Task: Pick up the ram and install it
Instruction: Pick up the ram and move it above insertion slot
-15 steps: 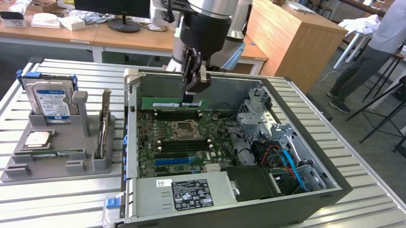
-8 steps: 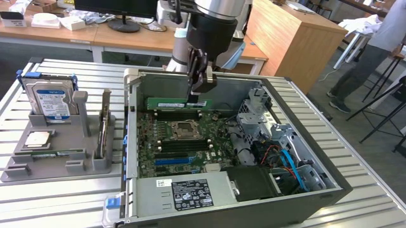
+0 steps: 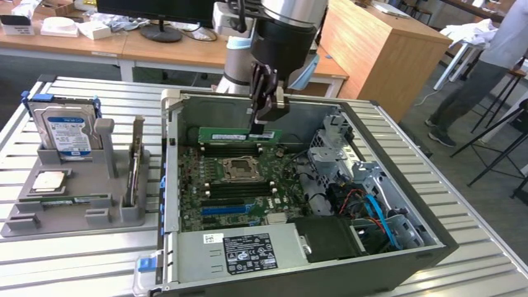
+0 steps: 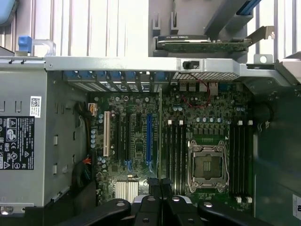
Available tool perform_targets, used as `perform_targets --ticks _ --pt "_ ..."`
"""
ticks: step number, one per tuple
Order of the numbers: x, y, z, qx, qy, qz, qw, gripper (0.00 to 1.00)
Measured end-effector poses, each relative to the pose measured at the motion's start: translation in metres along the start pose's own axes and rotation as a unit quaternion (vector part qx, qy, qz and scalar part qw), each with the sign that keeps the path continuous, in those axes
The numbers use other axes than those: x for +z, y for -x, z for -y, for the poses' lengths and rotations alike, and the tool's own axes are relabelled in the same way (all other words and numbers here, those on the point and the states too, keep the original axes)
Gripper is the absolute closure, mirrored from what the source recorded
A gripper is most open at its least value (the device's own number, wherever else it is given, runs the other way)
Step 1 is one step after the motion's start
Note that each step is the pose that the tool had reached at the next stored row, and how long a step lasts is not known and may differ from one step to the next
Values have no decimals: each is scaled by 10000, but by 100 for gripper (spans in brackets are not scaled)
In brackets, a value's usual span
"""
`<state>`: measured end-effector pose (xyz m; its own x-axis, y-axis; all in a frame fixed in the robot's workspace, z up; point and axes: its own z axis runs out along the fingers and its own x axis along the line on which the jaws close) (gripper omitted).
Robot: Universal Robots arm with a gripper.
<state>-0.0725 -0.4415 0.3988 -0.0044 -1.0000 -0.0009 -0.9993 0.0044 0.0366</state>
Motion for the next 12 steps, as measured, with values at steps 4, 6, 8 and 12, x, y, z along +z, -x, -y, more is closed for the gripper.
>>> perform_targets --ticks 4,6,8,12 --pt "-2 0 46 0 0 -1 10000 89" --pt "-3 0 64 0 0 -2 10000 89" --pt "-3 0 71 0 0 -2 10000 89" --pt "-3 0 71 1 0 -2 10000 89"
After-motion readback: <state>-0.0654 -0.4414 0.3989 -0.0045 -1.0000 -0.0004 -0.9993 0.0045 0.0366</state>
